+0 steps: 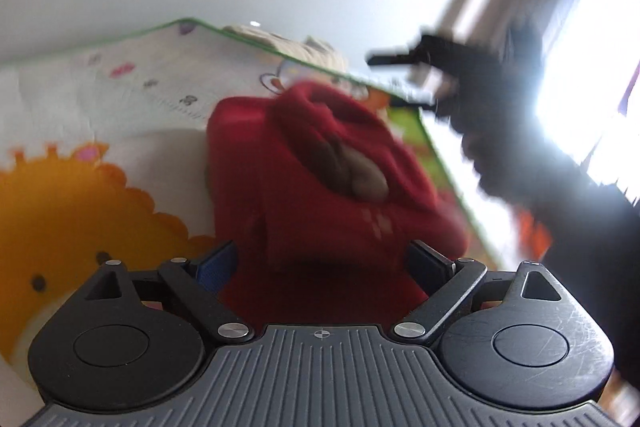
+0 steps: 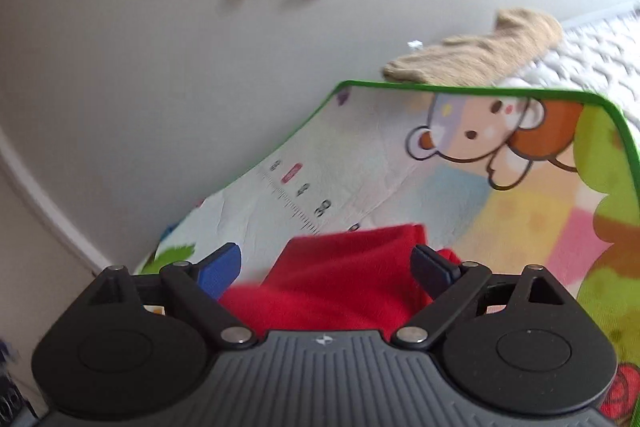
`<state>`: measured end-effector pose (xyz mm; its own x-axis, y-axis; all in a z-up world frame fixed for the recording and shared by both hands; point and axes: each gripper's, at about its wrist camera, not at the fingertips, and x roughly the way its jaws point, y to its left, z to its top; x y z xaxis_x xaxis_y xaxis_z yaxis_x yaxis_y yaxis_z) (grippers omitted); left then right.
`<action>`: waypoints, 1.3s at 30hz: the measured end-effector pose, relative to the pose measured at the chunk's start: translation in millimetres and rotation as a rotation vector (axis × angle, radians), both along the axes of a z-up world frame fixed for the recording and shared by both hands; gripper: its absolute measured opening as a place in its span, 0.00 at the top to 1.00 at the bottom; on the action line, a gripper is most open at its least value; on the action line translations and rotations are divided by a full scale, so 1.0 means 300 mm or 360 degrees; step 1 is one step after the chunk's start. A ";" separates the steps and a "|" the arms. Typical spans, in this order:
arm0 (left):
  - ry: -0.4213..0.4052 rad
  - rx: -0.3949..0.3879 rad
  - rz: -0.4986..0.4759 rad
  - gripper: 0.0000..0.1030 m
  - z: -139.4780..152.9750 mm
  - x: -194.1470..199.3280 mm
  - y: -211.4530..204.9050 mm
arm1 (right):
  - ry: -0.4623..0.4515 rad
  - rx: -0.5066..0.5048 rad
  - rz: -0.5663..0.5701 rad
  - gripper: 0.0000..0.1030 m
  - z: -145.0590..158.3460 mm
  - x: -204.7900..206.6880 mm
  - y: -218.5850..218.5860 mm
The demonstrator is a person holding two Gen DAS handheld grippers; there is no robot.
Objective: Fold clothes
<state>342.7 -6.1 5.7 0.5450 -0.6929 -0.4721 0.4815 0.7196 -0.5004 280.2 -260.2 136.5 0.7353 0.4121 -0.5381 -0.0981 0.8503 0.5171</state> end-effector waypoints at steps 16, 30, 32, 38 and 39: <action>0.0099 0.0195 0.0019 0.05 -0.109 0.137 -0.112 | 0.0040 0.0362 -0.0079 0.01 -0.106 0.026 -0.073; 0.0213 0.0100 0.0039 0.04 -0.173 0.152 -0.100 | 0.0317 0.0476 -0.0159 0.00 -0.351 -0.288 -0.108; 0.0235 0.0051 0.0038 0.04 -0.171 0.188 -0.117 | 0.0303 0.0648 -0.0117 0.00 -0.360 -0.253 -0.103; 0.0066 0.0148 0.0094 0.04 -0.089 0.233 -0.188 | 0.0127 0.0380 -0.0166 0.00 -0.251 -0.188 -0.035; 0.0036 0.0163 0.0074 0.04 -0.078 0.205 -0.180 | 0.0087 0.0241 -0.0188 0.00 -0.227 -0.203 -0.020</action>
